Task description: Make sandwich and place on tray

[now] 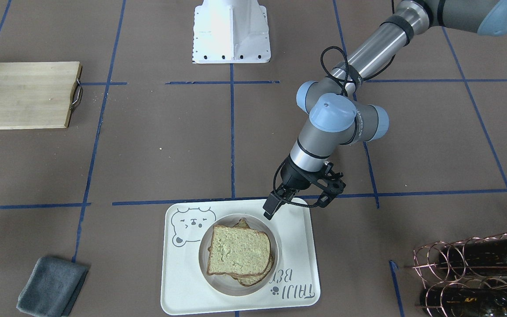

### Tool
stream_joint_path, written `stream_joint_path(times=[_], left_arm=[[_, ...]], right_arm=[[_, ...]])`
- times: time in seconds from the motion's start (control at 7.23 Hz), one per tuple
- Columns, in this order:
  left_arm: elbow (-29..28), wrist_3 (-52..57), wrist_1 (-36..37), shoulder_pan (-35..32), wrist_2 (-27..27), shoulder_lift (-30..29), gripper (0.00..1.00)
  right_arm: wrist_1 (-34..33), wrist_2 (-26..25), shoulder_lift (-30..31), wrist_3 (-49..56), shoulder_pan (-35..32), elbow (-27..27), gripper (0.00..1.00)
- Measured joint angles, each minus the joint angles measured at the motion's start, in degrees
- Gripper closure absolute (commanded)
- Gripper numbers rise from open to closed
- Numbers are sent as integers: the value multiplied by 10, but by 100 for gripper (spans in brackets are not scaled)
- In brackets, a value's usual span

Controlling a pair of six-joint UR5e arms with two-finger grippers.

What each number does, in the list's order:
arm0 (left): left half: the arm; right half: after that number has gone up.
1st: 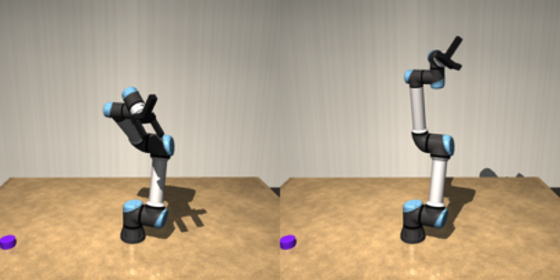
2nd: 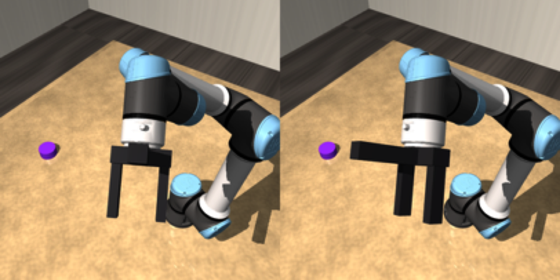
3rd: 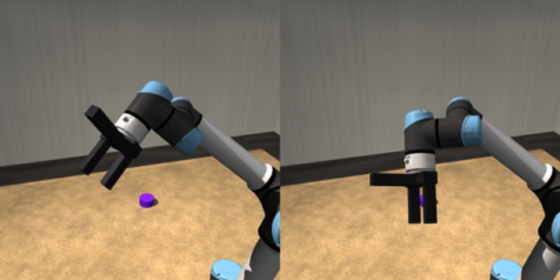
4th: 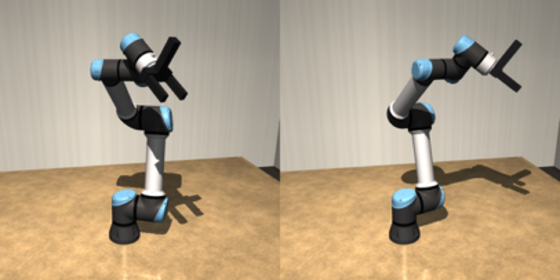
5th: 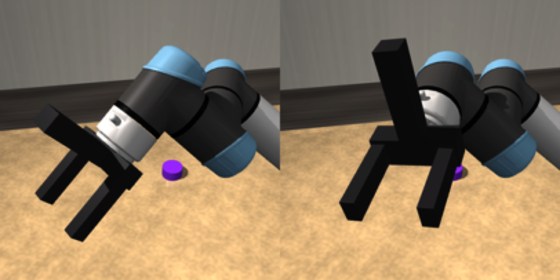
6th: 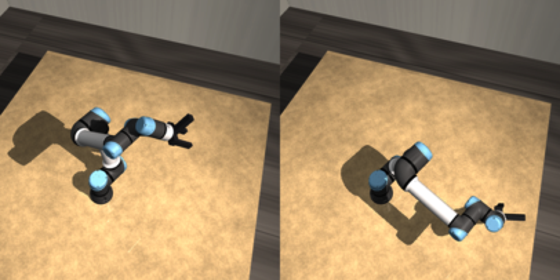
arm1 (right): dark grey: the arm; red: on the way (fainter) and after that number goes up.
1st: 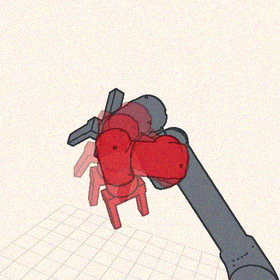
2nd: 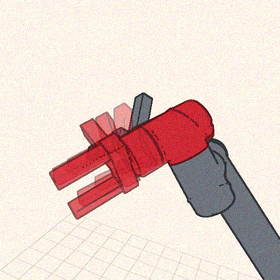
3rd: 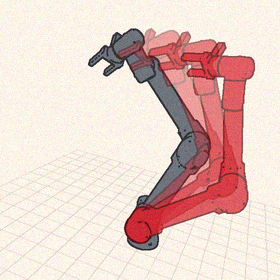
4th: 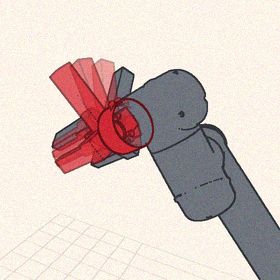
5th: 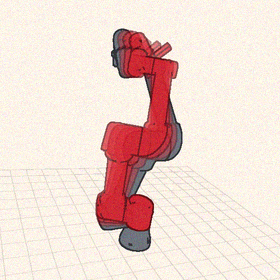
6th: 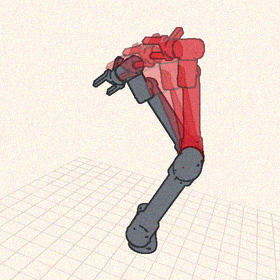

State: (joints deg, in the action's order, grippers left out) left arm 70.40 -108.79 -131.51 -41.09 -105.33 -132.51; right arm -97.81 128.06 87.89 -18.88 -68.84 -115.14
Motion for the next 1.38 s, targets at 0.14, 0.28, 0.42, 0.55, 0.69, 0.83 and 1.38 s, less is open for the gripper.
stream_joint_path(times=[0.14,0.28,0.42,0.55,0.69,0.83,1.38], left_arm=[[55,34,35,-2,-3,31,0],[124,74,75,-6,-15,70,0],[194,117,120,-13,-29,109,0],[257,166,159,-20,-37,147,0],[310,218,187,-25,-41,186,0],[352,278,216,-34,-43,220,0],[409,618,308,-174,-126,328,0]], right_arm=[[0,-1,4,1,-4,0,0],[0,-3,10,4,-10,1,0],[0,-5,18,16,-19,4,0],[1,-5,28,37,-35,12,0],[1,-3,37,73,-59,28,0],[2,2,46,123,-89,51,0],[4,69,59,290,-203,147,0]])
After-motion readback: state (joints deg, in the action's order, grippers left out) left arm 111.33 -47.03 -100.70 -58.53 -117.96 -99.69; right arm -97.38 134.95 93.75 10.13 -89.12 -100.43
